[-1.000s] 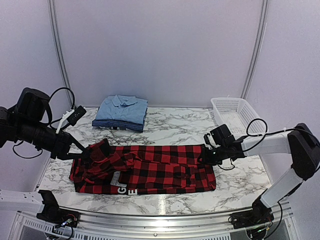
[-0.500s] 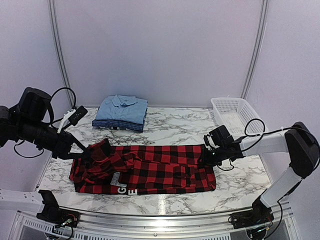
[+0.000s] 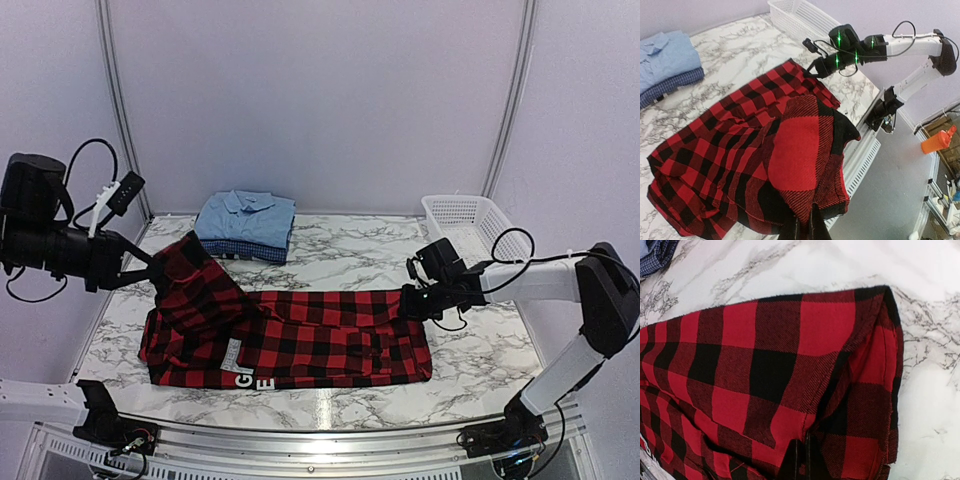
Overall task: Fold and stack the long sleeve shirts
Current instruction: Pick up the corner of the shirt from the center of the board, then fold the 1/3-folded shirt at the center of the board.
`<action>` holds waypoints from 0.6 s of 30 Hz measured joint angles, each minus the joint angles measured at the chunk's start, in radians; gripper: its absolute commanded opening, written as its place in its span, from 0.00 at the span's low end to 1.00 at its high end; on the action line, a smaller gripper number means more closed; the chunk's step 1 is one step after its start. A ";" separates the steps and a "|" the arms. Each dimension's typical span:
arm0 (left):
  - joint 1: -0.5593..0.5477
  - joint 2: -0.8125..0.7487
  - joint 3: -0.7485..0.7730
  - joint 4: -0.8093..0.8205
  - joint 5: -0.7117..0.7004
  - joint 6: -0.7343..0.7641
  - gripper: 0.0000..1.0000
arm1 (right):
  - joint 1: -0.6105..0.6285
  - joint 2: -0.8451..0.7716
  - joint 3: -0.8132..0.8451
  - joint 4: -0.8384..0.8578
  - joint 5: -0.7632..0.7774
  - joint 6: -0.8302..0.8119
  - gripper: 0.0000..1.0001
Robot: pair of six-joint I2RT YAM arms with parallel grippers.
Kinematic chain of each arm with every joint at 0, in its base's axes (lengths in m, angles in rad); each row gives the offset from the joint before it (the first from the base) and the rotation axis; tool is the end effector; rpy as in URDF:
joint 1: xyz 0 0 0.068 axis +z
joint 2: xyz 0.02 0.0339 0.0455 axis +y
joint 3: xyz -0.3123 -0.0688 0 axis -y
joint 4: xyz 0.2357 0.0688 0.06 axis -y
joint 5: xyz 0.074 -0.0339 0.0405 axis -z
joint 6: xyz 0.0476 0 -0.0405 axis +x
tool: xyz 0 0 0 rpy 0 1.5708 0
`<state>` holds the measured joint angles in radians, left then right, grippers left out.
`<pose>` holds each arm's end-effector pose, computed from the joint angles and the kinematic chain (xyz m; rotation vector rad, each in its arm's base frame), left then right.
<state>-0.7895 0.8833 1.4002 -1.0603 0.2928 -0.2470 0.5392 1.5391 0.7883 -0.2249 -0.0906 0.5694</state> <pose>0.0603 -0.0803 0.4617 0.7734 2.0911 -0.9056 0.2479 0.1533 0.2082 0.0032 2.6331 0.5264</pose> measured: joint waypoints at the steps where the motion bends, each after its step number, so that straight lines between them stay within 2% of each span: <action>1: 0.000 -0.008 0.019 0.000 -0.032 0.002 0.00 | 0.000 -0.003 0.014 -0.009 0.008 -0.003 0.00; 12: 0.000 -0.045 0.095 -0.003 -0.196 0.034 0.00 | 0.000 -0.032 0.064 -0.082 0.055 -0.027 0.00; 18: 0.000 -0.059 0.092 -0.010 -0.179 0.052 0.00 | 0.000 -0.032 0.064 -0.106 0.075 -0.045 0.00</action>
<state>-0.7895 0.8246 1.4918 -1.0702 0.1135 -0.1947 0.5396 1.5066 0.8520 -0.3313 -0.0154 0.5240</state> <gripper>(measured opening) 0.011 0.002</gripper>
